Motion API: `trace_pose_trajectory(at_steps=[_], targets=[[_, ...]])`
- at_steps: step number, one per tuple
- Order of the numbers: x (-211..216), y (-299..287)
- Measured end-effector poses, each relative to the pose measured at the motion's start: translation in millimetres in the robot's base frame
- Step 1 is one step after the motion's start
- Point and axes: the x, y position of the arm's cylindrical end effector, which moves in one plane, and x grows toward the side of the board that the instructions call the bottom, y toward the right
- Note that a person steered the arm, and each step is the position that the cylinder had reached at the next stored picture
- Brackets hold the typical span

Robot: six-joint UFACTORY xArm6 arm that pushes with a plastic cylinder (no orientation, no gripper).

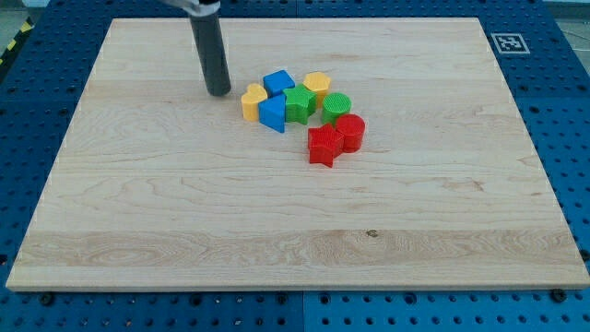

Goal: Push the yellow heart into green star

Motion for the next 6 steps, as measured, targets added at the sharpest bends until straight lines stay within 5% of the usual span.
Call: trace_pose_trajectory(at_steps=[3, 6], targets=[[47, 22], [30, 38]])
